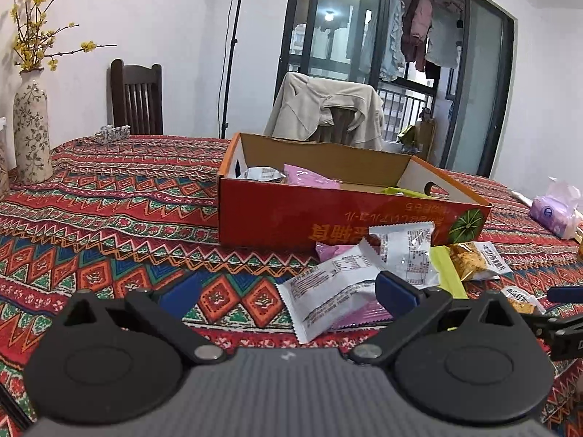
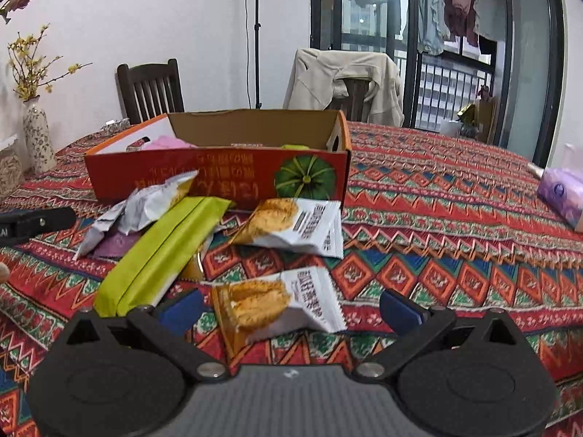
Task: Organize snacks
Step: 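Grasp a cookie packet in a white wrapper with the right gripper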
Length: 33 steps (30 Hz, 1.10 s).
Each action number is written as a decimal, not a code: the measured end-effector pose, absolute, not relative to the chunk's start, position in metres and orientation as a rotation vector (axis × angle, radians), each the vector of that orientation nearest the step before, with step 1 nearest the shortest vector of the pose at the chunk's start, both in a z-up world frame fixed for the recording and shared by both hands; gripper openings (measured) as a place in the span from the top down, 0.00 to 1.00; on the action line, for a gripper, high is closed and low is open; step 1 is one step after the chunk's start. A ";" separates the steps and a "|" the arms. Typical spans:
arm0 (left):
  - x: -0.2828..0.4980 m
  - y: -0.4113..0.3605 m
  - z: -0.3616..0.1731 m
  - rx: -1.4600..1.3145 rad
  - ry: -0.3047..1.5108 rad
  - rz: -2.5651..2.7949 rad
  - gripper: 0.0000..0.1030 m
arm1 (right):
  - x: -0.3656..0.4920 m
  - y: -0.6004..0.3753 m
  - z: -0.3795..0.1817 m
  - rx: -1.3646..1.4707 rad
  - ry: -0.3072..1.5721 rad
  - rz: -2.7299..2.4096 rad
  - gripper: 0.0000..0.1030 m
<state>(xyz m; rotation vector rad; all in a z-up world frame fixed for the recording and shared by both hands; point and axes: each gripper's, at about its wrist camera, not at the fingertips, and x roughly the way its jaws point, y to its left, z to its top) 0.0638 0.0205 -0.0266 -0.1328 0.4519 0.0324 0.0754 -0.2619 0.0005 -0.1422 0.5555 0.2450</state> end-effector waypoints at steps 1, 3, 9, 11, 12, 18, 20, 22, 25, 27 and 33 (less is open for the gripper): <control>0.063 0.021 -0.027 -0.135 0.450 0.031 0.00 | 0.076 -0.261 -0.001 -0.143 0.558 0.246 0.00; 0.064 0.023 -0.027 -0.144 0.451 0.032 0.00 | 0.078 -0.259 -0.002 -0.149 0.562 0.247 0.00; 0.064 0.025 -0.028 -0.165 0.458 0.036 0.00 | 0.088 -0.250 -0.003 -0.219 0.582 0.248 0.00; 0.064 0.025 -0.027 -0.165 0.457 0.034 0.00 | 0.093 -0.247 -0.005 -0.247 0.596 0.253 0.00; 0.064 0.025 -0.027 -0.166 0.457 0.035 0.00 | 0.095 -0.245 -0.007 -0.262 0.605 0.256 0.00; 0.063 0.027 -0.027 -0.177 0.458 0.035 0.00 | 0.099 -0.253 -0.008 -0.187 0.623 0.329 0.15; 0.064 0.027 -0.028 -0.176 0.460 0.035 0.00 | 0.094 -0.251 -0.007 -0.195 0.611 0.347 0.22; 0.063 0.027 -0.028 -0.178 0.459 0.036 0.00 | 0.091 -0.251 -0.007 -0.195 0.600 0.369 0.29; 0.063 0.028 -0.028 -0.179 0.460 0.037 0.00 | 0.087 -0.249 -0.006 -0.201 0.588 0.390 0.38; 0.064 0.027 -0.028 -0.180 0.462 0.038 0.00 | 0.084 -0.247 -0.006 -0.201 0.580 0.412 0.50; 0.063 0.028 -0.028 -0.185 0.464 0.042 0.00 | 0.076 -0.245 -0.005 -0.181 0.520 0.387 0.54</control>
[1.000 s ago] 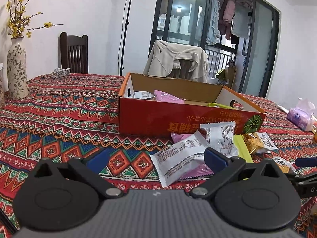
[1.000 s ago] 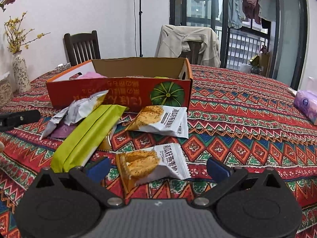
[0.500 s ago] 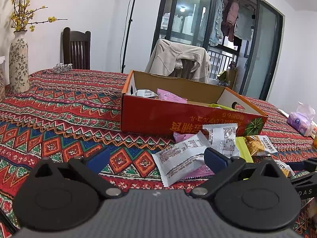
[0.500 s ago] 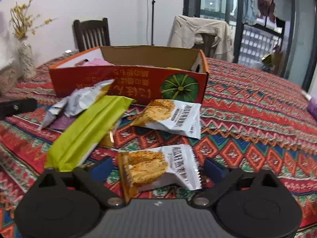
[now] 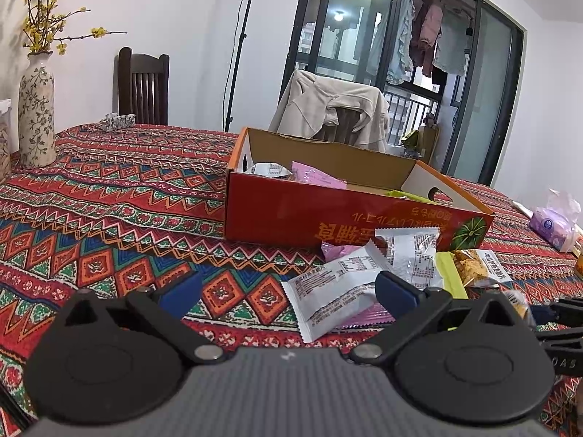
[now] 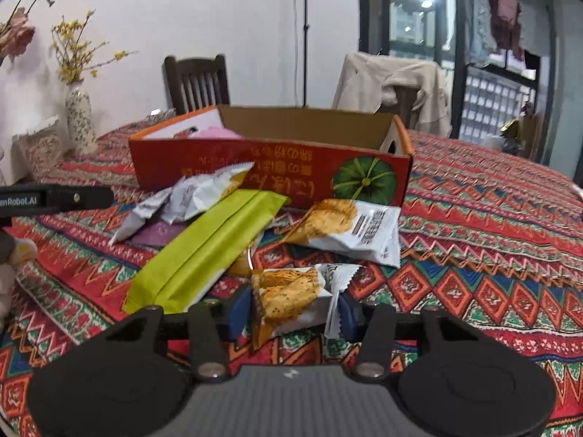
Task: Organize snacks
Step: 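Grasp a cookie packet in a white wrapper with the right gripper, then grasp a lime-green bar with the left gripper while the right gripper holds the cookie packet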
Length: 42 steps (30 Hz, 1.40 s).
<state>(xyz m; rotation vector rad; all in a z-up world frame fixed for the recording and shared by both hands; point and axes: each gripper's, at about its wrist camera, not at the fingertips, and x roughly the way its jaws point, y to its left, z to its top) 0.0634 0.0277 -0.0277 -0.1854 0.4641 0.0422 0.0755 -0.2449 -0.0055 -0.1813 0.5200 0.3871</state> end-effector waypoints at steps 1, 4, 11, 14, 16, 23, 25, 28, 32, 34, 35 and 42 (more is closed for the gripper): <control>0.064 0.028 -0.028 -0.185 0.465 0.042 0.00 | 0.074 -0.246 -0.004 -0.169 0.502 0.379 0.54; 0.064 0.028 -0.028 -0.185 0.465 0.043 0.00 | 0.071 -0.251 0.003 -0.134 0.452 0.352 0.54; 0.065 0.028 -0.028 -0.184 0.470 0.045 0.00 | 0.078 -0.256 0.018 -0.108 0.347 0.266 0.54; 0.065 0.027 -0.028 -0.184 0.473 0.046 0.00 | 0.087 -0.257 0.018 -0.101 0.324 0.222 0.54; 0.066 0.027 -0.028 -0.181 0.476 0.048 0.00 | 0.090 -0.259 0.018 -0.085 0.331 0.223 0.54; 0.063 0.010 -0.022 -0.144 0.479 0.046 0.00 | 0.089 -0.265 0.015 -0.059 0.328 0.226 0.54; 0.063 -0.001 -0.019 -0.139 0.488 0.008 0.00 | 0.087 -0.265 0.015 -0.056 0.321 0.227 0.54; 0.061 -0.024 -0.015 -0.101 0.481 -0.039 0.00 | 0.079 -0.266 0.016 -0.069 0.304 0.232 0.54; 0.064 -0.054 -0.016 -0.072 0.504 -0.089 0.00 | 0.069 -0.269 0.016 -0.079 0.294 0.239 0.54; 0.067 -0.069 -0.019 -0.048 0.526 -0.108 0.00 | 0.065 -0.275 0.016 -0.067 0.292 0.240 0.54; 0.069 -0.076 -0.021 -0.040 0.540 -0.117 0.00 | 0.063 -0.277 0.016 -0.065 0.290 0.239 0.54; 0.088 -0.105 -0.031 -0.024 0.640 -0.102 0.22 | 0.055 -0.295 0.016 -0.037 0.282 0.244 0.54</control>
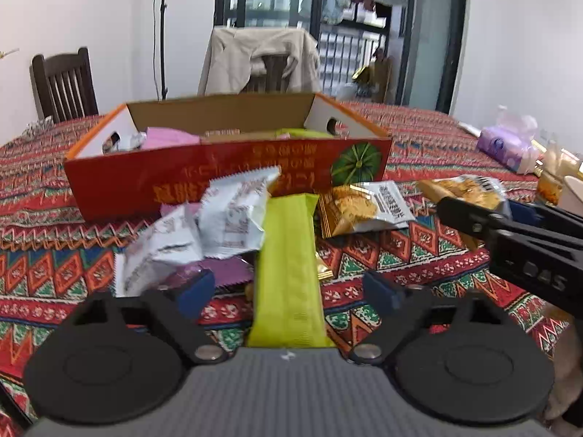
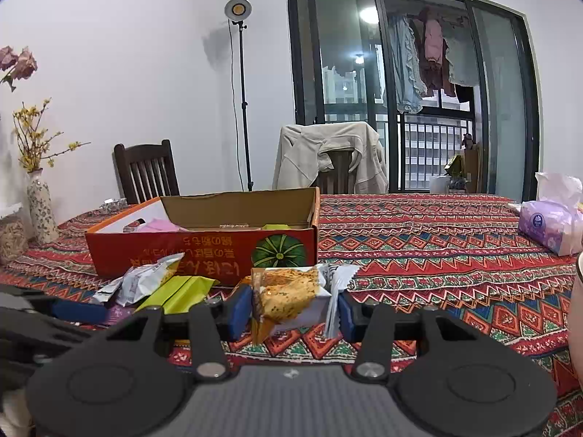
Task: Organize snacks
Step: 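Grasp a lime-green bar with the left gripper while the right gripper holds the cookie packet, then carry the cookie packet and lime-green bar over the box and lower them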
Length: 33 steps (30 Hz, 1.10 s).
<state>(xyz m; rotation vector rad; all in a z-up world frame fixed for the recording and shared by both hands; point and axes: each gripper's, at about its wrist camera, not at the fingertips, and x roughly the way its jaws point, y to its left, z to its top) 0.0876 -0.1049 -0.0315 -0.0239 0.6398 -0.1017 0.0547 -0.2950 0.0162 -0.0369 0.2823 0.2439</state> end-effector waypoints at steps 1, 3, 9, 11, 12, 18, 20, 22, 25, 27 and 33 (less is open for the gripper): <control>0.092 -0.107 -0.033 -0.027 0.656 -0.098 0.25 | 0.053 -0.296 0.016 -0.034 0.281 0.247 0.54; 0.098 -0.109 -0.037 -0.029 0.676 -0.078 0.29 | 0.052 -0.298 0.015 -0.027 0.280 0.255 0.54; 0.104 -0.113 -0.040 -0.016 0.694 -0.041 0.54 | 0.049 -0.303 0.013 -0.013 0.277 0.277 0.54; 0.102 -0.115 -0.039 -0.011 0.691 -0.052 0.60 | 0.048 -0.304 0.013 -0.010 0.276 0.281 0.54; 0.100 -0.115 -0.038 -0.013 0.691 -0.058 0.61 | 0.049 -0.304 0.013 -0.007 0.277 0.282 0.54; 0.094 -0.115 -0.035 -0.010 0.676 -0.084 0.63 | 0.049 -0.305 0.011 -0.005 0.281 0.285 0.54; 0.091 -0.116 -0.032 -0.008 0.664 -0.090 0.63 | 0.048 -0.305 0.012 -0.006 0.278 0.284 0.54; 0.088 -0.115 -0.029 -0.001 0.651 -0.093 0.63 | 0.047 -0.304 0.012 -0.007 0.275 0.281 0.54; 0.082 -0.110 -0.022 -0.015 0.628 -0.106 0.63 | 0.047 -0.303 0.014 -0.011 0.269 0.277 0.54; 0.079 -0.108 -0.016 -0.021 0.609 -0.111 0.63 | 0.046 -0.302 0.016 -0.015 0.264 0.274 0.54; 0.078 -0.100 0.003 -0.036 0.554 -0.117 0.63 | 0.047 -0.296 0.024 -0.038 0.246 0.273 0.54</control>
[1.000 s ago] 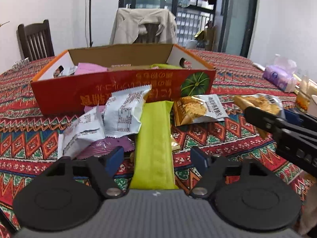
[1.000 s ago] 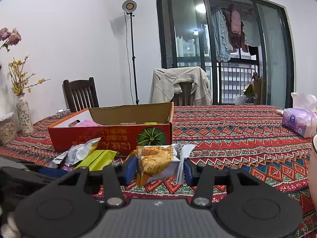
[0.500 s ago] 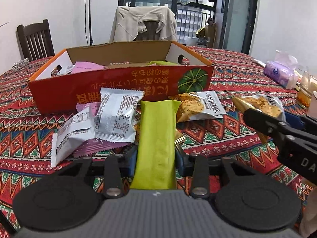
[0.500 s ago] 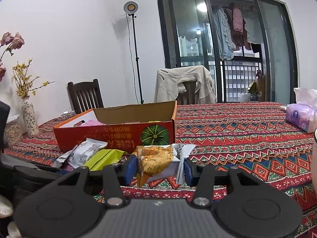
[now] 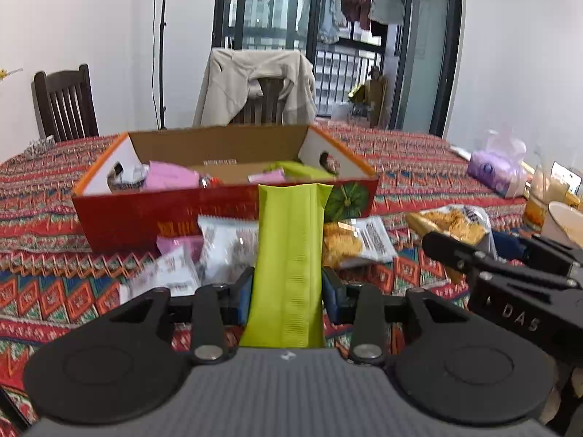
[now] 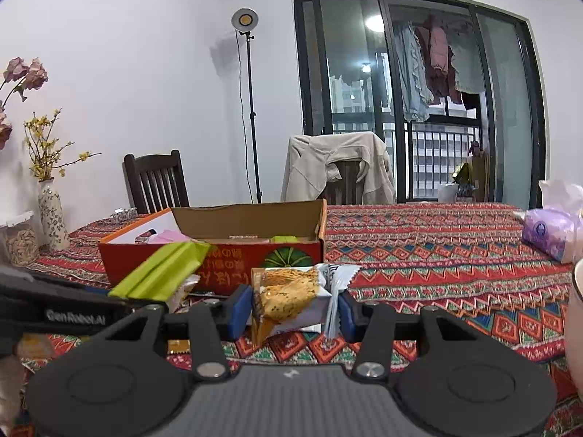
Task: Organize snacks
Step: 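Carry the cookie packet and lime-green bar over the box and lower them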
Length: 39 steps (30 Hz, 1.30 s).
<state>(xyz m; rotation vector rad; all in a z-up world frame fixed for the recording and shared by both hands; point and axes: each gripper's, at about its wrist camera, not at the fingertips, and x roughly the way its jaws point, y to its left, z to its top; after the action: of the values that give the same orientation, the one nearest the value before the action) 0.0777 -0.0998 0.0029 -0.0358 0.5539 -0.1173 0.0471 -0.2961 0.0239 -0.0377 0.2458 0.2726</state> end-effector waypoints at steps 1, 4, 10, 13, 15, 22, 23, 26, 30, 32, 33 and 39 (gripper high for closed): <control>0.078 -0.098 0.006 -0.042 0.544 -0.117 0.63 | 0.048 -0.294 0.026 -0.043 0.242 0.272 0.54; 0.084 -0.090 0.017 -0.055 0.517 -0.105 0.63 | 0.053 -0.289 0.034 -0.064 0.228 0.272 0.54; 0.103 -0.072 0.042 -0.084 0.458 -0.085 0.63 | 0.070 -0.276 0.053 -0.103 0.191 0.274 0.54; 0.118 -0.062 0.052 -0.093 0.433 -0.070 0.63 | 0.084 -0.266 0.063 -0.116 0.178 0.276 0.54; 0.129 -0.056 0.056 -0.107 0.425 -0.065 0.63 | 0.096 -0.260 0.069 -0.119 0.179 0.276 0.54; 0.170 -0.039 0.069 -0.147 0.387 -0.040 0.63 | 0.138 -0.239 0.086 -0.107 0.189 0.265 0.54; 0.176 -0.036 0.069 -0.150 0.377 -0.034 0.63 | 0.146 -0.236 0.088 -0.101 0.190 0.262 0.54; 0.194 -0.030 0.067 -0.160 0.374 -0.013 0.63 | 0.167 -0.228 0.091 -0.085 0.201 0.253 0.54; 0.217 -0.023 0.061 -0.175 0.371 0.008 0.63 | 0.196 -0.217 0.089 -0.074 0.221 0.230 0.54; 0.227 -0.020 0.056 -0.180 0.365 0.028 0.63 | 0.208 -0.213 0.084 -0.069 0.229 0.217 0.54; 0.231 -0.019 0.052 -0.179 0.361 0.040 0.63 | 0.214 -0.211 0.081 -0.067 0.231 0.209 0.54; 0.246 -0.009 0.027 -0.168 0.387 0.065 0.63 | 0.233 -0.208 0.056 -0.065 0.281 0.210 0.54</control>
<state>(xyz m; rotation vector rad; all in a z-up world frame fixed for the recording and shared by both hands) 0.2461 -0.0087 0.0272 -0.1684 0.3866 0.0650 0.2333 -0.2081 0.0564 -0.0647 0.2813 0.2097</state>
